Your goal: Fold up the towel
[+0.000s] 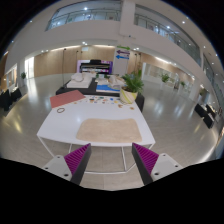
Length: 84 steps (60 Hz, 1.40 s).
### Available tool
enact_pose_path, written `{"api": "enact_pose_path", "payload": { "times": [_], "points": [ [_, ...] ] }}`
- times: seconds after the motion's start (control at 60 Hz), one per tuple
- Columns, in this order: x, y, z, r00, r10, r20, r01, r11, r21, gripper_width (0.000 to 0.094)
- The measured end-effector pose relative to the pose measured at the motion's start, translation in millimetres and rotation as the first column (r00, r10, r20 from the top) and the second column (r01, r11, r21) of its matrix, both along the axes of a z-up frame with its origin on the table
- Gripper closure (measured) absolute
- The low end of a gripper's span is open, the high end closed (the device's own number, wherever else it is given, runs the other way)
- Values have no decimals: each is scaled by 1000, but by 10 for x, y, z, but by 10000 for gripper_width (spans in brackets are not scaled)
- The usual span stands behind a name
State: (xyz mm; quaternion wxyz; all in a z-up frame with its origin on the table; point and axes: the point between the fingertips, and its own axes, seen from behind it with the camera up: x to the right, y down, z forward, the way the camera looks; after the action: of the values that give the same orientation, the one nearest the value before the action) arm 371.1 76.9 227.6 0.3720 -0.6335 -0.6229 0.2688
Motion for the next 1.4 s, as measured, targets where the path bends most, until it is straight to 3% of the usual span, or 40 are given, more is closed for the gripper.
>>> {"api": "enact_pose_path", "payload": {
  "times": [0.283,0.533,0.7,0.917,1.083,1.133,1.2,1.267,1.4],
  "points": [
    [-339,-1162,-227,990,142,6,-142,990,-18,84],
    [-1027,-1741,-727,983,183,-14,-183,982,-44,83],
    [-1742,-1704,-1370,991,133,7,-133,991,23,83],
    [-2573,-1651,-2120,993,113,40,-115,993,38,86],
    [-2860,-1578,-2378,994,95,54,-96,995,26,100],
    [-2879,-1579,-2406,995,82,54,-81,997,-13,177],
    [-2874,-1527,-2426,996,67,60,-67,998,-11,520],
    [-2899,-1226,-2432,997,-3,72,-5,995,100,877],
    [-2893,-1237,-2386,993,14,120,-23,997,76,923]
  ]
}}
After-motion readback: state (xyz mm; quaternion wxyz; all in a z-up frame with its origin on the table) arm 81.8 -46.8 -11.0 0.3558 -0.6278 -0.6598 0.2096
